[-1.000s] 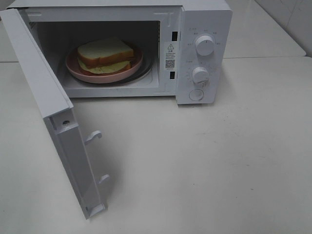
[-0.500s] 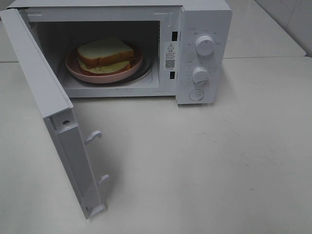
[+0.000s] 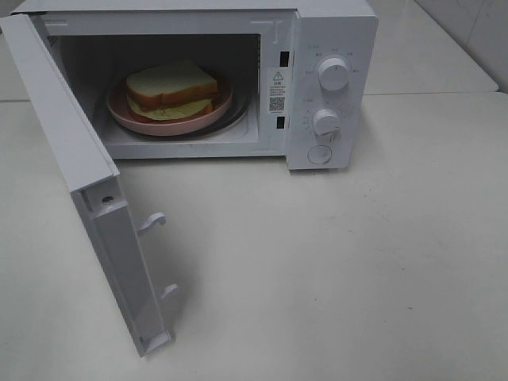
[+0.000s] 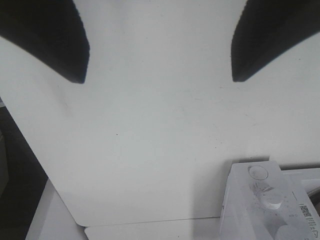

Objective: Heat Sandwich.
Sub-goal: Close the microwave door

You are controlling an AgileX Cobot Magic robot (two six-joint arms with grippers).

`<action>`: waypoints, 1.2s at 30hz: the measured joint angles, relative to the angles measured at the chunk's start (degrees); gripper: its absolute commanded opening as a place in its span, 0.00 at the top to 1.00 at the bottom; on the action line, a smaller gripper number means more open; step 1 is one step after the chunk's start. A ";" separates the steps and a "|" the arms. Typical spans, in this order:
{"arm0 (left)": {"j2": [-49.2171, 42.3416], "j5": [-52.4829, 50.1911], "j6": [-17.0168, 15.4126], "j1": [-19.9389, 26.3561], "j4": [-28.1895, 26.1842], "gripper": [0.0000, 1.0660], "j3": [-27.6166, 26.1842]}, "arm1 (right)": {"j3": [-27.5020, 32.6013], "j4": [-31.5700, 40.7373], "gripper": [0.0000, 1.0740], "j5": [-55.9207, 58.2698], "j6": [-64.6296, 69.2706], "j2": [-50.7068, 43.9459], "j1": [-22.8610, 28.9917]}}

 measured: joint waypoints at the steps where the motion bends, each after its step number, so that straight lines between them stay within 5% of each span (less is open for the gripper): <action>1: 0.40 0.00 0.00 0.00 0.00 0.09 0.00 | 0.00 0.00 0.29 0.00 0.00 0.00 0.00; 16: 11.69 -13.06 1.09 0.00 0.00 0.12 -1.49 | 0.00 0.00 0.29 0.00 0.00 0.00 0.00; 21: 15.87 -18.33 1.15 0.00 0.00 0.35 -1.49 | 0.00 0.00 0.29 0.00 0.00 0.00 0.00; 24: 18.51 -21.66 1.15 0.00 0.00 0.62 -1.15 | 0.00 0.00 0.29 0.00 0.00 0.00 0.00; 25: 18.51 -21.66 1.15 0.00 0.00 0.62 -1.15 | 0.00 0.00 0.29 0.00 0.00 0.00 0.00; 29: 21.89 -26.24 1.15 0.00 0.00 0.92 1.15 | 0.00 0.00 0.29 0.00 0.00 0.00 0.00; 36: 27.33 -36.67 1.20 0.00 0.92 1.00 5.21 | 0.00 0.00 0.29 0.00 0.00 0.00 0.00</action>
